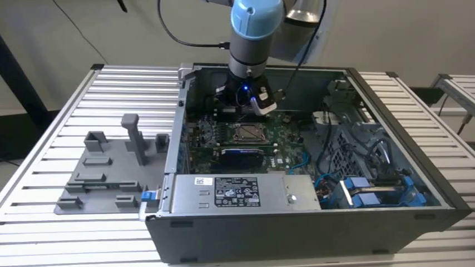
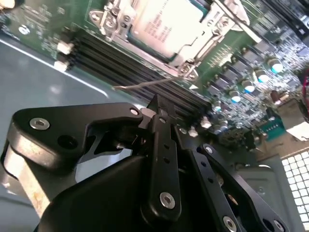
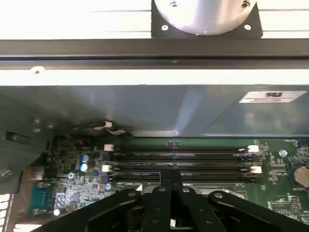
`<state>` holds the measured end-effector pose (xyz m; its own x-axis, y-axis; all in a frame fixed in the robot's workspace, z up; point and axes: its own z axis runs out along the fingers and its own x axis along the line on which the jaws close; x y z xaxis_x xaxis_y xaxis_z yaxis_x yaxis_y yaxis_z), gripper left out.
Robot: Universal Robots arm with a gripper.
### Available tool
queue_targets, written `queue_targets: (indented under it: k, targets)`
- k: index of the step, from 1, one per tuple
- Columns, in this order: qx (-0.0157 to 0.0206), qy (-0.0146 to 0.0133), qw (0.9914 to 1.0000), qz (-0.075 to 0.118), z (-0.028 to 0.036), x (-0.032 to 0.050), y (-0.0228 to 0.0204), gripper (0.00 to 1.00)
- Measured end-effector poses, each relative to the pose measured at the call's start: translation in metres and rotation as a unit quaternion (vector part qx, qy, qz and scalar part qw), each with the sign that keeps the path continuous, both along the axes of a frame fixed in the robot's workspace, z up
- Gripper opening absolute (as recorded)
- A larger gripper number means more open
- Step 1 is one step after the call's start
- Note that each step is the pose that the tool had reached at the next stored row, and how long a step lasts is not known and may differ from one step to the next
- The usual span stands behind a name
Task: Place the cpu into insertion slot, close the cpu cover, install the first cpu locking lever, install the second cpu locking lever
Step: 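Install the first cpu locking lever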
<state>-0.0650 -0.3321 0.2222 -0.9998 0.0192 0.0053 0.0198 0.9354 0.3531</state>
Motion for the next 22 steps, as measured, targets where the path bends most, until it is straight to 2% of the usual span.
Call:
queue_targets:
  k: [2,7,12,17,22]
  targets:
    - [-0.0002,-0.001,1.0,0.0,-0.001,-0.0032,-0.001,0.11]
    - [0.0004,-0.0055,0.99999,0.0,-0.0052,-0.0082,-0.0091,0.11]
    - [0.0026,-0.014,0.9999,0.0,-0.0111,-0.0083,-0.0093,0.11]
    - [0.0037,-0.0195,0.9998,0.001,-0.0158,-0.0083,-0.0093,0.11]
    - [0.0042,-0.0215,0.99976,0.001,-0.0181,-0.0083,-0.0093,0.11]
